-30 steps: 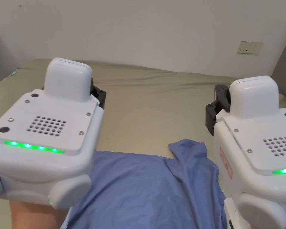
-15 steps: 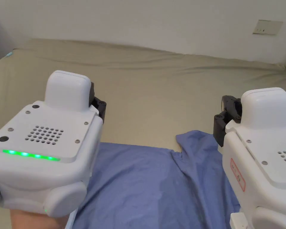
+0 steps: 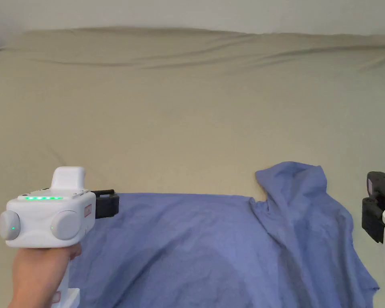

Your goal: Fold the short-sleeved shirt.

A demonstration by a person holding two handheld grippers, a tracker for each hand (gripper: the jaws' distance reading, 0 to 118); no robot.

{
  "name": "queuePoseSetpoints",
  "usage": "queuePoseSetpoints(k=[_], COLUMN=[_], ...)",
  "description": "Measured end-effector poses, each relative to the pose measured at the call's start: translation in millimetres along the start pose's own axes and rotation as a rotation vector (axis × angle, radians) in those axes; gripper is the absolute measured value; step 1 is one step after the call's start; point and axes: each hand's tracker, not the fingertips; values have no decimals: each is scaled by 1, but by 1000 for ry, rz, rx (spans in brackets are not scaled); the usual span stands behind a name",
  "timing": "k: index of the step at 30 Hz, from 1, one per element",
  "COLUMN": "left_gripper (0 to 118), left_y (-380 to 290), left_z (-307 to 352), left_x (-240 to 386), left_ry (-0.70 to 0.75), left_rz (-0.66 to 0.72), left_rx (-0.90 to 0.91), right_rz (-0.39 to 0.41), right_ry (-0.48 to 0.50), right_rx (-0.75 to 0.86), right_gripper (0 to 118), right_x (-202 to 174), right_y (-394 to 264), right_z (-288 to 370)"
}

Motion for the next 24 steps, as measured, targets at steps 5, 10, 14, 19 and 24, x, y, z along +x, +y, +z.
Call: queuePoseSetpoints(k=[5,10,14,19,24], left_gripper=[111,102,93,0,0], left_y=[8,-9,-7,-7,-5], left_z=[-49,-66,-53,-24,21], left_x=[-10,1,-4,21,23], left_ry=[54,15,-20,-84,-46], left_rz=[56,26,77,-86,-104], left_rx=[-82,-163,-132,-69,45], right_rz=[-28,-36,-26,-37,-72], right_ry=[-13,-5,-4,41,71], right_rx=[-51,-92,-98,-135,-258], right_gripper=[0,0,0,0,40], right_x=[18,27,36,46,62], right_y=[-12,-18,-15,-10,-12], right_z=[-20,-38,-52,-80,-131])
